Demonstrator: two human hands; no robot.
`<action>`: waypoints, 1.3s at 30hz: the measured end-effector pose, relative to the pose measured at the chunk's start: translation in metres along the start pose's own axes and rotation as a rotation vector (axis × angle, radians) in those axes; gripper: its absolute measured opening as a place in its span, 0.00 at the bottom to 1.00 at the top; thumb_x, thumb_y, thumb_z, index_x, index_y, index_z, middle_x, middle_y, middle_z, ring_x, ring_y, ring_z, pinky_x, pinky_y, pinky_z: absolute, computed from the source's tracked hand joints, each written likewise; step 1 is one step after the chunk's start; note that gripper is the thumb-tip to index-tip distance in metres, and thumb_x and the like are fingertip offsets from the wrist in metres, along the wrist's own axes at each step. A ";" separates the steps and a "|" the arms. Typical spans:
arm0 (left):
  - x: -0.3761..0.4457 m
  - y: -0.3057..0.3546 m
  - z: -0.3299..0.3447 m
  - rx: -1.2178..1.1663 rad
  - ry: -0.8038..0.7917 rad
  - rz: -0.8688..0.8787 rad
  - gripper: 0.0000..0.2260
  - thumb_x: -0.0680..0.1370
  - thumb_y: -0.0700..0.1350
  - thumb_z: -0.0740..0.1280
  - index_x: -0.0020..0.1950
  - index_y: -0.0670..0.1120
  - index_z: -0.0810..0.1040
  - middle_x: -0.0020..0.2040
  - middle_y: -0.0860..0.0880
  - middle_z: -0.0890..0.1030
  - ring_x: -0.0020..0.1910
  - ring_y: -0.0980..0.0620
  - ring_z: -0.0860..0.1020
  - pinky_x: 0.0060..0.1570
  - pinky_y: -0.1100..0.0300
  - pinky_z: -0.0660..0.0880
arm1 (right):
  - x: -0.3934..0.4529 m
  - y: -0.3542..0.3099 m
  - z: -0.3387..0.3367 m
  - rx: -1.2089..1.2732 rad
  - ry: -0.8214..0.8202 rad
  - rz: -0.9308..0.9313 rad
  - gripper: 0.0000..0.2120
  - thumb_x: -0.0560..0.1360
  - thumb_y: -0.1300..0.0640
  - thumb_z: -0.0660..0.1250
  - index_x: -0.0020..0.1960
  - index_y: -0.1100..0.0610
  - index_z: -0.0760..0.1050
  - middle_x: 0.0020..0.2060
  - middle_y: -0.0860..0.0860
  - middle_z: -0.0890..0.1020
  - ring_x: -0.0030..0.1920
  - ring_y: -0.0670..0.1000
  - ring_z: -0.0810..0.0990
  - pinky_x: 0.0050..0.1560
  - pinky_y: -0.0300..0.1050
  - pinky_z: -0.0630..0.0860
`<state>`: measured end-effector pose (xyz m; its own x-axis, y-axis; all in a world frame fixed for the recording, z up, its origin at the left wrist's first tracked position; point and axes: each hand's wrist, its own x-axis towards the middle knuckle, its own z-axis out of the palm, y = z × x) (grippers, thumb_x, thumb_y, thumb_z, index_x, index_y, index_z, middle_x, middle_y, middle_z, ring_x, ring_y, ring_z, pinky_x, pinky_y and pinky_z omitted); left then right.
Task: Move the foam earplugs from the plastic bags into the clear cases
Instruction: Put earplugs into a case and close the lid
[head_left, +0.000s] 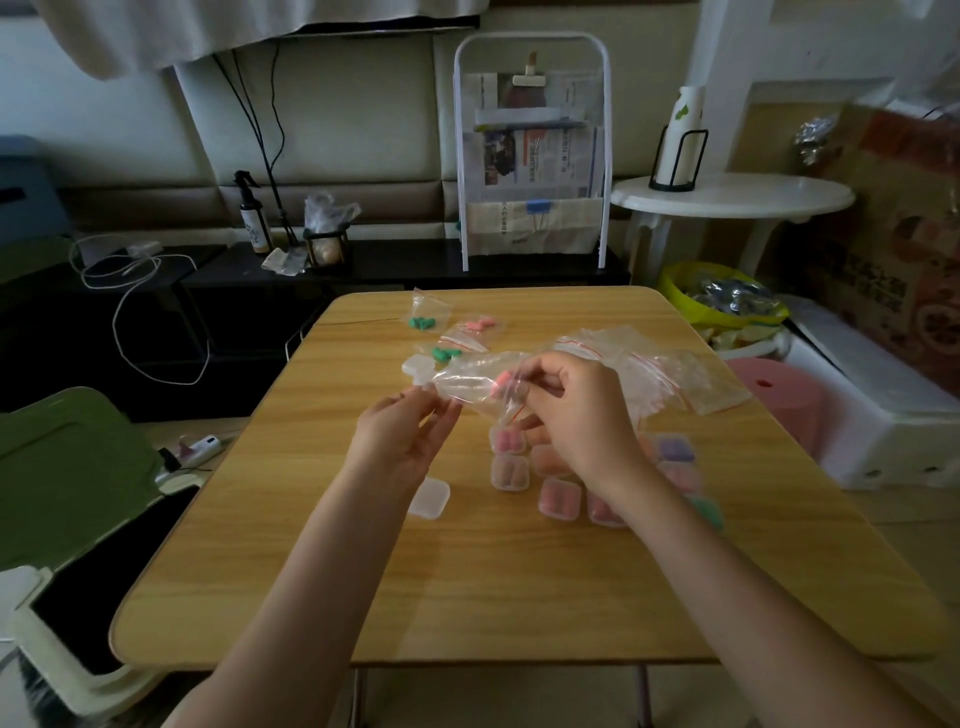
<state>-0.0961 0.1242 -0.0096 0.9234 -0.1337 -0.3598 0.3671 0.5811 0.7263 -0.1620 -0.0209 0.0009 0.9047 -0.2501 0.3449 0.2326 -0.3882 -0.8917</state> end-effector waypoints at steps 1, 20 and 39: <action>-0.002 0.000 0.000 0.025 0.008 0.045 0.04 0.77 0.30 0.63 0.45 0.37 0.72 0.41 0.42 0.75 0.39 0.51 0.78 0.30 0.64 0.79 | 0.000 0.000 -0.001 0.009 0.002 0.004 0.07 0.75 0.64 0.68 0.42 0.53 0.78 0.40 0.48 0.84 0.34 0.49 0.84 0.35 0.45 0.81; 0.029 -0.016 0.020 0.479 0.049 0.279 0.06 0.72 0.35 0.73 0.42 0.42 0.77 0.42 0.45 0.81 0.41 0.52 0.81 0.44 0.63 0.80 | 0.019 0.011 -0.028 0.510 0.270 0.390 0.07 0.73 0.69 0.68 0.44 0.60 0.72 0.45 0.59 0.82 0.42 0.54 0.84 0.41 0.40 0.81; -0.028 0.027 -0.047 1.984 -0.456 0.246 0.31 0.69 0.48 0.76 0.69 0.57 0.69 0.71 0.58 0.66 0.71 0.55 0.62 0.66 0.59 0.60 | 0.012 0.016 0.000 0.165 -0.060 0.527 0.22 0.71 0.76 0.45 0.36 0.61 0.75 0.27 0.52 0.69 0.26 0.48 0.65 0.25 0.39 0.60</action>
<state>-0.1176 0.1812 -0.0069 0.8020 -0.5366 -0.2624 -0.4396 -0.8277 0.3489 -0.1472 -0.0303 -0.0095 0.9316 -0.3196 -0.1732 -0.2083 -0.0789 -0.9749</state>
